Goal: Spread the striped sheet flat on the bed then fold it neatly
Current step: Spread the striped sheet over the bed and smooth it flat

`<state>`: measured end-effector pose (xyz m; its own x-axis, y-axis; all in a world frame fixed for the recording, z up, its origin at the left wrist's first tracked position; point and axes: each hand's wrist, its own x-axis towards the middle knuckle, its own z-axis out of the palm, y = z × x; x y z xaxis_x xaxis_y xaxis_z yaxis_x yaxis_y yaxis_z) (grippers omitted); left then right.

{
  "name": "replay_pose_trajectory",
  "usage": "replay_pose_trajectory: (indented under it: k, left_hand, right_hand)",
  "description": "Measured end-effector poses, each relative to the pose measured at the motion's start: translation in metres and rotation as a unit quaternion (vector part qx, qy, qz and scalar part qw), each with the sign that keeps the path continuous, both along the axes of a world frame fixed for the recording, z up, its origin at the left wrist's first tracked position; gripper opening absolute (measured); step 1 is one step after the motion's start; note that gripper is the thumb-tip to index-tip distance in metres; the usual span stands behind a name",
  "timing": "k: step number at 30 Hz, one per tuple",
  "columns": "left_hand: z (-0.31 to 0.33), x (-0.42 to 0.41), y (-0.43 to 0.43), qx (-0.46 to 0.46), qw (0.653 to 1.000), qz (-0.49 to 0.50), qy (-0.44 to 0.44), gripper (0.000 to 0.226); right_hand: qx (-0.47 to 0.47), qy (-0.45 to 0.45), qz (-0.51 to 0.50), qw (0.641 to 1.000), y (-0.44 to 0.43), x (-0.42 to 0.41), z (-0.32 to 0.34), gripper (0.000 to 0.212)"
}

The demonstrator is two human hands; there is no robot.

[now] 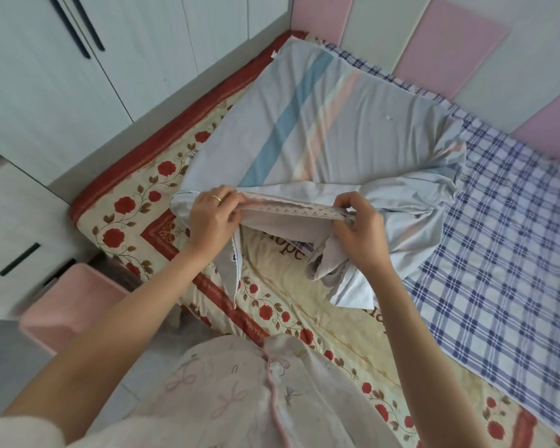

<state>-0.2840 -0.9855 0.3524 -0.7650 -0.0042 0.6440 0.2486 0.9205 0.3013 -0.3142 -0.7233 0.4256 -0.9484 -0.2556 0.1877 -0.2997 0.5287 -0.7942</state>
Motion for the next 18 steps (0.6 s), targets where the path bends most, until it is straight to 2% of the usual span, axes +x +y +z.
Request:
replay_pose_trajectory:
  k: [4, 7, 9, 13, 16, 18]
  left_hand:
    - [0.016, -0.013, -0.018, -0.076, 0.994, -0.051, 0.062, 0.016]
    - [0.026, -0.025, -0.027, -0.142, 0.984, -0.08, 0.07, 0.018]
    - [0.032, -0.032, -0.032, -0.15, 0.984, -0.077, 0.058, 0.018]
    - [0.034, -0.042, -0.035, -0.122, 0.991, 0.017, -0.058, 0.014]
    - [0.026, -0.046, -0.034, -0.096, 0.982, 0.067, -0.145, 0.012]
    - [0.021, -0.045, -0.033, -0.064, 0.98, 0.075, -0.174, 0.011]
  right_hand:
    - [0.015, 0.02, -0.034, 0.999, -0.004, -0.009, 0.015, 0.031]
    - [0.028, 0.035, -0.039, 0.998, -0.004, -0.01, 0.021, 0.037]
    - [0.04, 0.046, -0.031, 0.998, -0.004, -0.008, 0.024, 0.038]
    - [0.052, 0.065, -0.016, 0.996, -0.009, -0.007, 0.028, 0.036]
    - [0.022, 0.036, 0.003, 0.999, -0.02, -0.003, 0.029, 0.033]
    - [0.001, 0.006, -0.007, 1.0, -0.024, 0.0, 0.029, 0.03]
